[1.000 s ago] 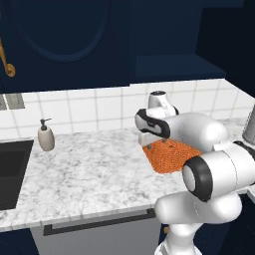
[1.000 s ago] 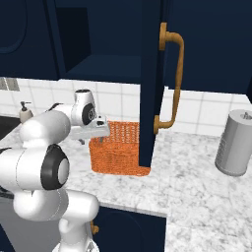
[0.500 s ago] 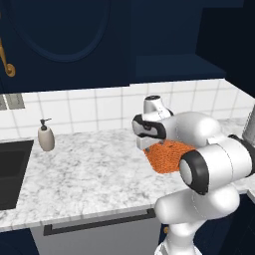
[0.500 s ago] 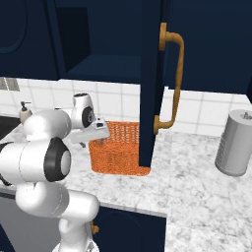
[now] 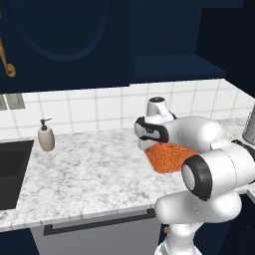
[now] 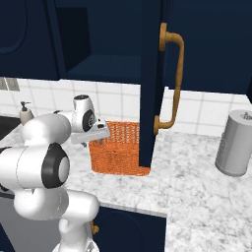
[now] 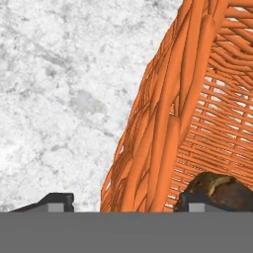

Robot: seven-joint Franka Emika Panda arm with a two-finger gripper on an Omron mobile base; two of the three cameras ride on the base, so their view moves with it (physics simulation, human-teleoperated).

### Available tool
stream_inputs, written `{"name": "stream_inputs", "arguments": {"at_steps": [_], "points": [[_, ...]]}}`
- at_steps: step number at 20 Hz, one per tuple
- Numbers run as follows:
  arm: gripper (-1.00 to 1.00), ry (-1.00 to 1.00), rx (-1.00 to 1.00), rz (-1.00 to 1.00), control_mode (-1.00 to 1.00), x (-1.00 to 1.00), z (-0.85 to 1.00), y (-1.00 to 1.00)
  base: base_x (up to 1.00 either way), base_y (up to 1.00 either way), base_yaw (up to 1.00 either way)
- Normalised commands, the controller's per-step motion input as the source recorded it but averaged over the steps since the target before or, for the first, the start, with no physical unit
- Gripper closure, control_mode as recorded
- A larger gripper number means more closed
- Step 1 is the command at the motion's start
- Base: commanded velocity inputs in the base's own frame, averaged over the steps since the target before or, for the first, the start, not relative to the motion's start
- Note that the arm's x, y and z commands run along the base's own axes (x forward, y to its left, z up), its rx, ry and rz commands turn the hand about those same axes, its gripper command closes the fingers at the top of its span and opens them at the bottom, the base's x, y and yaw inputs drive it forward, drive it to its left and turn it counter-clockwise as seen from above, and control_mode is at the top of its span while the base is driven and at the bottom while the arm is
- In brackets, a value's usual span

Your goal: Open the cabinet, pick up the bread from the cabinet and place it in the basket. Then move the basket to the dining counter.

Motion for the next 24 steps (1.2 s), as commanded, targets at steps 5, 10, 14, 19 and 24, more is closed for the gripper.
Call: {"name": "stream_inputs", "arguments": {"at_steps": [5,10,14,19,24], "points": [[1.00,0.02,0.01,0.05,-1.00,0.00,-0.17,0.02,0.00,0.00,0.00],[1.00,0.00,0.00,0.01,-1.00,-0.04,0.10,0.00,0.00,0.00,0.00],[1.00,0.00,0.00,-0.05,-1.00,-0.26,0.85,0.00,0.00,0.00,0.00],[1.00,0.01,-0.11,-0.05,-1.00,-0.27,0.78,0.00,0.00,0.00,0.00],[1.00,0.03,-0.20,-0.01,-1.00,-0.23,0.77,0.00,0.00,0.00,0.00]]}}
